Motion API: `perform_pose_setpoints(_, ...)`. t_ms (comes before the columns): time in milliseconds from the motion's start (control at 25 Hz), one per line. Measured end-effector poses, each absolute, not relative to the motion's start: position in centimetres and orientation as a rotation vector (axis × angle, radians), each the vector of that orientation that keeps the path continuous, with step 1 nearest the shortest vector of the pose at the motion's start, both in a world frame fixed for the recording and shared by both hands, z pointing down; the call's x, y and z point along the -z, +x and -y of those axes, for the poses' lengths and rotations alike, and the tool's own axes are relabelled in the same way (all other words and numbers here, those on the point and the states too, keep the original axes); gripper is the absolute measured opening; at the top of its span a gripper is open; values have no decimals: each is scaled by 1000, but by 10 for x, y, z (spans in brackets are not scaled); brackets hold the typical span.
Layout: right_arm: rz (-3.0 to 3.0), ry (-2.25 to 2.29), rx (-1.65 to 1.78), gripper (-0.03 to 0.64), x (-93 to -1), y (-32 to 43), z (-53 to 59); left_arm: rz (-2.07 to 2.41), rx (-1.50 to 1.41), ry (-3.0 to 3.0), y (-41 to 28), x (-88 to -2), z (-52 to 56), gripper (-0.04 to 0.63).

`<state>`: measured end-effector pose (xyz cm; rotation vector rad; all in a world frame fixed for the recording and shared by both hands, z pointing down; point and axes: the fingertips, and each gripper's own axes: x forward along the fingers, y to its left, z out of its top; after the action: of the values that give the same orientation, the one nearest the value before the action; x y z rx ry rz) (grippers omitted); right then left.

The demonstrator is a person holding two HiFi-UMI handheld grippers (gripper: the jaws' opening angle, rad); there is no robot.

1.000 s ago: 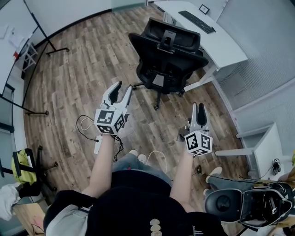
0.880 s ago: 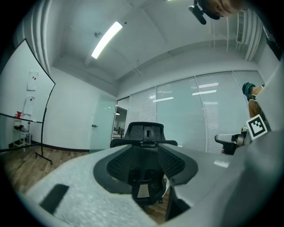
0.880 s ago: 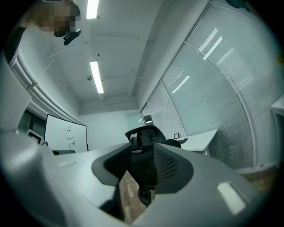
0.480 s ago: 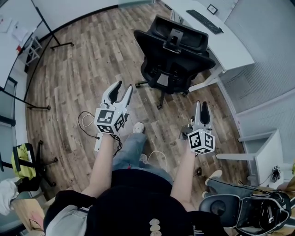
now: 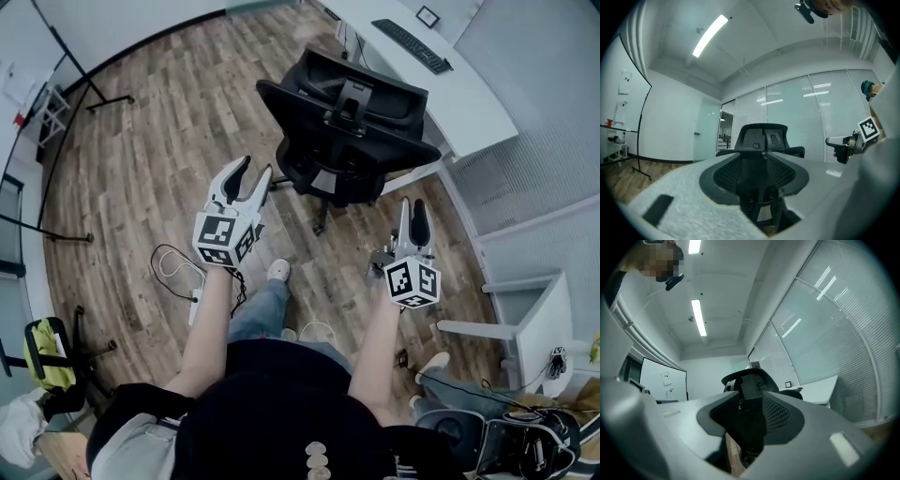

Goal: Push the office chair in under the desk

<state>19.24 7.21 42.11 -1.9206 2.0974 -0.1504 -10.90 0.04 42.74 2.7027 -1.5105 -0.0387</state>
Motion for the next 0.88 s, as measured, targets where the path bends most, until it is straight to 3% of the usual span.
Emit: perform_pose_setpoints(880, -2156, -2049, 8, 144, -391, 222, 72, 1185, -293, 3019, -53, -402, 185, 201)
